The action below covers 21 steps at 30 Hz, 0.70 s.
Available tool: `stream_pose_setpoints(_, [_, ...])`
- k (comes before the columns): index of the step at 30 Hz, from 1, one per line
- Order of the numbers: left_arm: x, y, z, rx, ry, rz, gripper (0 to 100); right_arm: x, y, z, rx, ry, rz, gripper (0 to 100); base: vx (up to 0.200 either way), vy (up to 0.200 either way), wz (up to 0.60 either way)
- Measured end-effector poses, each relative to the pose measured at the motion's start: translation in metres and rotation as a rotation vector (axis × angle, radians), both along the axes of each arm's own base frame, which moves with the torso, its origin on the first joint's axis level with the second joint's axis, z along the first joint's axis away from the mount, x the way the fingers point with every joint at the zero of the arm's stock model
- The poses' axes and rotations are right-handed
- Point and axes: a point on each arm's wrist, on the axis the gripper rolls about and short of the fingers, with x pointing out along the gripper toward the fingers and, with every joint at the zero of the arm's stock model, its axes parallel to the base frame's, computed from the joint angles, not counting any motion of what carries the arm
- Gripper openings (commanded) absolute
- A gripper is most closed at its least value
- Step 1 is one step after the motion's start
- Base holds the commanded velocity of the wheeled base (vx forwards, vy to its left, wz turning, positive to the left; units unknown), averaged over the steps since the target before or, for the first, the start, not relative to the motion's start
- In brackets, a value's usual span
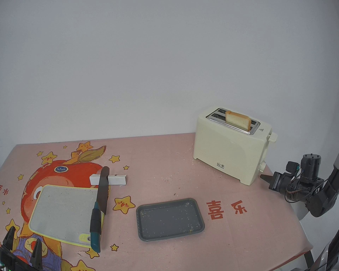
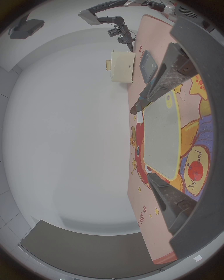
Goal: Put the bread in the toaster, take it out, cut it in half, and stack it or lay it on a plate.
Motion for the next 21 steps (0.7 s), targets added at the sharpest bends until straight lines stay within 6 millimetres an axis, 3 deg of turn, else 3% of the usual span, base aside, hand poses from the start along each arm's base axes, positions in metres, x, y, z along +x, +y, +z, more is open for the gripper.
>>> stream_pose_setpoints(21, [0.0000, 0.0000, 0.0000, 0.000, 0.000, 0.000, 100, 0.0013, 0.0001, 0.0021, 0.001, -0.021, 0.001, 0, 0.000, 0.000, 0.00])
